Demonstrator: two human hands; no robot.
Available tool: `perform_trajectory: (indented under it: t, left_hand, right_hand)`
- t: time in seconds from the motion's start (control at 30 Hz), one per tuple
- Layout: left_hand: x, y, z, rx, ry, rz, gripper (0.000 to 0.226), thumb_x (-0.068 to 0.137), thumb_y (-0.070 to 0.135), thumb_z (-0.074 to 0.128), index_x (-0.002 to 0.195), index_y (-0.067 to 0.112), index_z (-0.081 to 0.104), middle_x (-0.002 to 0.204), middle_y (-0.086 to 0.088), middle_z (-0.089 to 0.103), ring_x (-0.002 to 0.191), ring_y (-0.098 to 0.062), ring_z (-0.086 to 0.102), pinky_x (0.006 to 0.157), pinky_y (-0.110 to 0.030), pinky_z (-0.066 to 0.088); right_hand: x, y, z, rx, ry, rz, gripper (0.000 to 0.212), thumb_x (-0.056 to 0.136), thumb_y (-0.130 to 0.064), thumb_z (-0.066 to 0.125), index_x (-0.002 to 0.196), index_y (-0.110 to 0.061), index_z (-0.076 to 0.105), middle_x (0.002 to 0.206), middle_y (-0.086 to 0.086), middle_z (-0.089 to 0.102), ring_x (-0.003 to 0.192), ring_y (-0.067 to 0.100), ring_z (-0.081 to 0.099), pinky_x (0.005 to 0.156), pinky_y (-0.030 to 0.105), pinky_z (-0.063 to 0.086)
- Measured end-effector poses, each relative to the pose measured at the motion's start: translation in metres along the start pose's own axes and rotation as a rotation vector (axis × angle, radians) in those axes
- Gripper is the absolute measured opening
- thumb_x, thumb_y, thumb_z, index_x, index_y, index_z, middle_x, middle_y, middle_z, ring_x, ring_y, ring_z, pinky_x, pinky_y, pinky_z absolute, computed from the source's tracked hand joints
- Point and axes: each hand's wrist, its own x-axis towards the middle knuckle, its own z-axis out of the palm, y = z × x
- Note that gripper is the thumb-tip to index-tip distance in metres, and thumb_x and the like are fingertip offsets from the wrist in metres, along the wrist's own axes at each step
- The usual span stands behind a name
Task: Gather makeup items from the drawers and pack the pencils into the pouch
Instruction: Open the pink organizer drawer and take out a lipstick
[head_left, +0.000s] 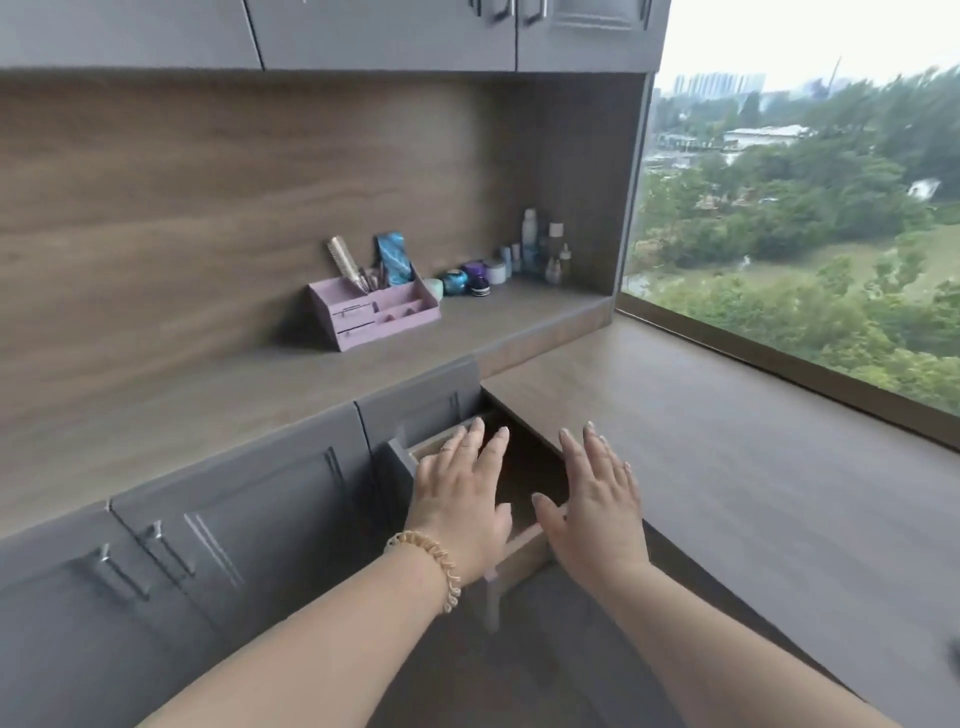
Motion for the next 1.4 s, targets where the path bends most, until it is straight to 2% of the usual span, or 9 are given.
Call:
perform_trajectory:
  t: [0.13,0.27,0.47,0.73,0.8,1.0,1.13,1.23,1.4]
  left_hand:
    - [0.003,-0.1,-0.023,-0.004,0.002,-0.11,0.073,0.09,0.036,0.047,0.149,0.031,0.005,0.16,0.002,0.003,0.146,-0.017,0.004,0.117,-0.039,0.009]
    - [0.015,-0.15,-0.031,-0.03,0.001,-0.159,0.071,0.091,0.036,0.047,0.149,0.031,0.006,0.16,0.003,0.003,0.147,-0.017,0.004,0.116,-0.04,0.008]
    - [0.058,-0.19,-0.02,-0.06,0.019,-0.206,0.072,0.09,0.038,0.049,0.149,0.031,0.007,0.16,0.004,0.006,0.146,-0.015,0.006,0.117,-0.04,0.01]
    - [0.146,-0.245,-0.008,-0.006,0.075,-0.323,0.073,0.089,0.038,0.049,0.149,0.031,0.008,0.16,0.004,0.009,0.146,-0.017,0.01,0.116,-0.038,0.013]
    - [0.188,-0.266,0.003,0.024,0.074,-0.372,0.074,0.089,0.039,0.05,0.149,0.031,0.007,0.16,0.005,0.008,0.146,-0.016,0.009,0.115,-0.037,0.013]
    - [0.25,-0.313,0.021,0.029,0.077,-0.464,0.076,0.087,0.037,0.052,0.149,0.029,0.009,0.16,0.004,0.009,0.146,-0.015,0.008,0.114,-0.038,0.014]
    - [0.295,-0.356,0.034,0.086,0.074,-0.447,0.076,0.087,0.036,0.053,0.149,0.028,0.009,0.16,0.004,0.007,0.147,-0.013,0.005,0.114,-0.04,0.014]
    - [0.329,-0.387,0.042,0.124,0.092,-0.42,0.079,0.086,0.034,0.055,0.149,0.027,0.008,0.16,0.003,0.004,0.147,-0.014,0.003,0.113,-0.042,0.016]
    - [0.366,-0.421,0.071,0.143,0.153,-0.368,0.082,0.079,0.023,0.059,0.149,0.023,0.016,0.159,0.0,0.012,0.146,-0.018,0.012,0.11,-0.039,0.02]
  right_hand:
    - [0.025,-0.08,0.053,0.054,-0.046,-0.02,0.073,0.09,-0.048,0.048,0.15,-0.03,0.012,0.16,-0.002,0.003,0.147,0.016,0.002,0.12,0.039,0.005]
    - [0.049,-0.118,0.076,0.042,-0.086,-0.058,0.074,0.09,-0.046,0.049,0.15,-0.031,0.009,0.16,-0.003,0.001,0.147,0.017,0.0,0.12,0.041,0.003]
    - [0.112,-0.143,0.1,0.039,-0.078,-0.11,0.073,0.09,-0.044,0.051,0.15,-0.03,0.012,0.16,-0.002,0.007,0.147,0.018,0.005,0.119,0.039,0.003]
    - [0.21,-0.16,0.166,0.089,-0.194,-0.187,0.07,0.09,-0.046,0.051,0.149,-0.032,0.015,0.159,-0.004,0.013,0.147,0.019,0.01,0.119,0.04,0.004]
    - [0.263,-0.163,0.192,0.087,-0.23,-0.254,0.069,0.091,-0.044,0.05,0.148,-0.031,0.015,0.159,-0.004,0.012,0.147,0.019,0.009,0.119,0.04,0.004]
    - [0.347,-0.183,0.241,-0.016,-0.295,-0.454,0.069,0.091,-0.038,0.048,0.15,-0.025,0.014,0.16,0.001,0.008,0.147,0.019,0.005,0.118,0.041,0.002]
    - [0.391,-0.189,0.277,-0.084,-0.345,-0.518,0.07,0.09,-0.033,0.046,0.15,-0.023,0.011,0.161,0.001,0.003,0.147,0.018,0.0,0.118,0.042,-0.001]
    - [0.419,-0.198,0.298,-0.125,-0.317,-0.554,0.074,0.089,-0.029,0.046,0.151,-0.024,0.006,0.161,0.001,0.003,0.147,0.018,0.0,0.118,0.042,0.0]
    - [0.451,-0.212,0.337,-0.144,-0.28,-0.578,0.068,0.091,-0.022,0.043,0.15,-0.022,0.01,0.159,0.002,0.012,0.147,0.021,0.004,0.117,0.043,-0.001]
